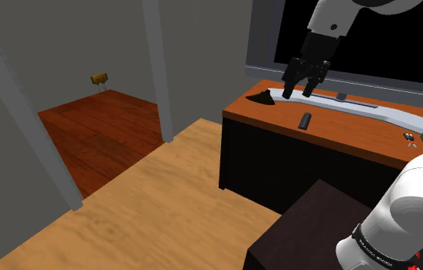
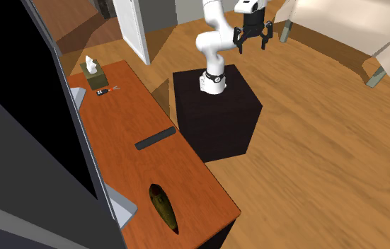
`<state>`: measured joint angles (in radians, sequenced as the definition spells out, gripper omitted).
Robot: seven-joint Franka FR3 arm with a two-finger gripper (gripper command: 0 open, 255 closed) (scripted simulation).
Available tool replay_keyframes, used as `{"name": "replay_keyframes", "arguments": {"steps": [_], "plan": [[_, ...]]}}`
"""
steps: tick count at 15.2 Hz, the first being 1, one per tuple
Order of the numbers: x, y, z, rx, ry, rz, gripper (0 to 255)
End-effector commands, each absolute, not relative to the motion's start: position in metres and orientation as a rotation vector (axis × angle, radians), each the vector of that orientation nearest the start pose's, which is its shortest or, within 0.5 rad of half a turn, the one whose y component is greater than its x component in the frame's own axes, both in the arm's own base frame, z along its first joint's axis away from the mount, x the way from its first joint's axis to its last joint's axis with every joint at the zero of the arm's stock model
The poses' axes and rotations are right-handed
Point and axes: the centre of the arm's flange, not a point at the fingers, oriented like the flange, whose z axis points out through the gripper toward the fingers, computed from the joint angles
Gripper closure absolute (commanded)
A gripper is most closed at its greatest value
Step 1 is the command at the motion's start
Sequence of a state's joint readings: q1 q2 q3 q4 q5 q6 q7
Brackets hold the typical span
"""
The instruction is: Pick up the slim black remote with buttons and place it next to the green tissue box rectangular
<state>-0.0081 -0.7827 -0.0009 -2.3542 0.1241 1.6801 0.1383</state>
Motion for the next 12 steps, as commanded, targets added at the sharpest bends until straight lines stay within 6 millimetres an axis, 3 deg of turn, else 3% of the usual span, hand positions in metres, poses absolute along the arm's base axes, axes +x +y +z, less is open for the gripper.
{"name": "replay_keyframes", "arguments": {"steps": [1,12], "plan": [[0.319,0.009,0.601,-2.998,0.231,-0.151,0],[0.413,-0.095,0.548,-2.929,0.644,-0.048,0]]}}
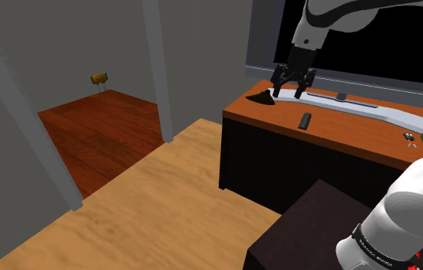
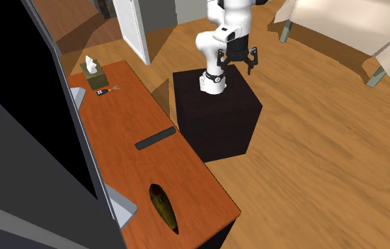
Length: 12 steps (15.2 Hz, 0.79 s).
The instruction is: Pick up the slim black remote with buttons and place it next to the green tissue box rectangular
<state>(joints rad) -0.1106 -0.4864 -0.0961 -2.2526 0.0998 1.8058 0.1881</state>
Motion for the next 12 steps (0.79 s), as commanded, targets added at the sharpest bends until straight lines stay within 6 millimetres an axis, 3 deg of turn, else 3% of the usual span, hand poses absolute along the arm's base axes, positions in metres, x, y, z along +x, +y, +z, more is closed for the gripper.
{"name": "replay_keyframes", "arguments": {"steps": [1,12], "plan": [[0.420,-0.106,0.542,-2.920,0.681,-0.038,0],[0.474,-0.230,0.478,-2.789,1.077,0.065,0]]}}
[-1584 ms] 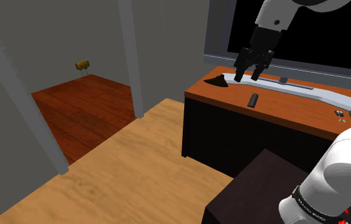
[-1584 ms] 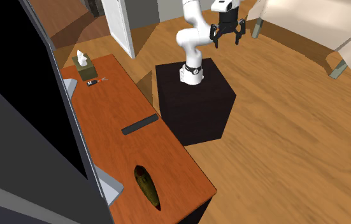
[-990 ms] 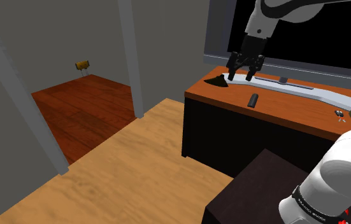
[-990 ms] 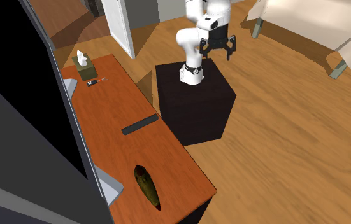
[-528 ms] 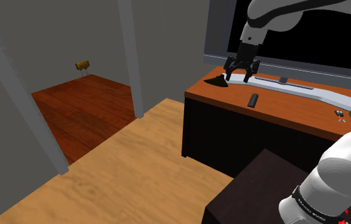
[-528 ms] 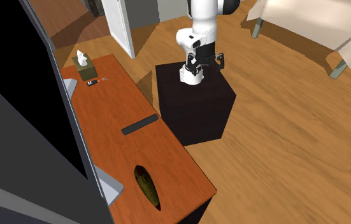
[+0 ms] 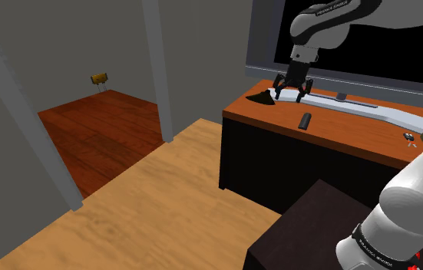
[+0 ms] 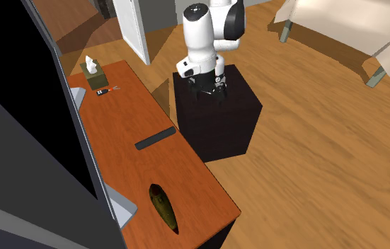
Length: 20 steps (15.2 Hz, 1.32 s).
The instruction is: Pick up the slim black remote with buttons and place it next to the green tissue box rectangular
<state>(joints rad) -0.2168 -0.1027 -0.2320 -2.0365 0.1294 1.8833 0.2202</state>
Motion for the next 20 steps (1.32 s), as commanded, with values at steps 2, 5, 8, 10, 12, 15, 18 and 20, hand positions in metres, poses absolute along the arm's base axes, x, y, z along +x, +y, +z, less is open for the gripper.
{"name": "replay_keyframes", "arguments": {"steps": [2,5,8,10,12,15,18,20], "plan": [[0.479,-0.254,0.465,-2.759,1.147,0.084,0],[0.485,-0.290,0.446,-2.712,1.250,0.112,0],[0.488,-0.326,0.427,-2.660,1.351,0.140,0],[0.488,-0.349,0.413,-2.623,1.417,0.158,0],[0.486,-0.373,0.400,-2.585,1.483,0.176,0],[0.482,-0.409,0.380,-2.524,1.579,0.204,0],[0.474,-0.443,0.359,-2.460,1.673,0.231,0],[0.468,-0.463,0.347,-2.421,1.727,0.246,0]]}}
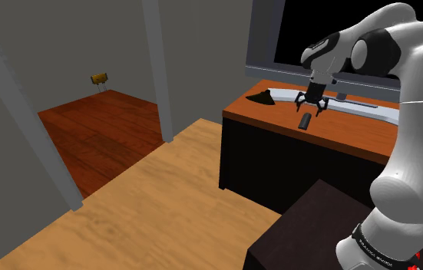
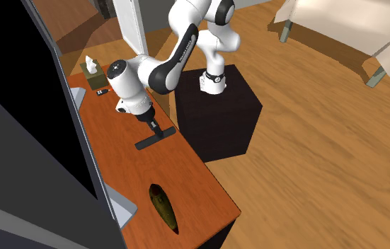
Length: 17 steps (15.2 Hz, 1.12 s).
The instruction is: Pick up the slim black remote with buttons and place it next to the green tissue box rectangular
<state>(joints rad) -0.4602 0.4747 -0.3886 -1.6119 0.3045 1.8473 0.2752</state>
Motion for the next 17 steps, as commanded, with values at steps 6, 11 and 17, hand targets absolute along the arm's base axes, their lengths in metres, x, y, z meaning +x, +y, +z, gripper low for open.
{"name": "replay_keyframes", "arguments": {"steps": [6,11,17], "plan": [[0.467,-0.456,0.316,-2.421,1.727,0.246,0],[0.466,-0.454,0.308,-2.421,1.727,0.246,0],[0.466,-0.454,0.308,-2.421,1.727,0.246,255]]}}
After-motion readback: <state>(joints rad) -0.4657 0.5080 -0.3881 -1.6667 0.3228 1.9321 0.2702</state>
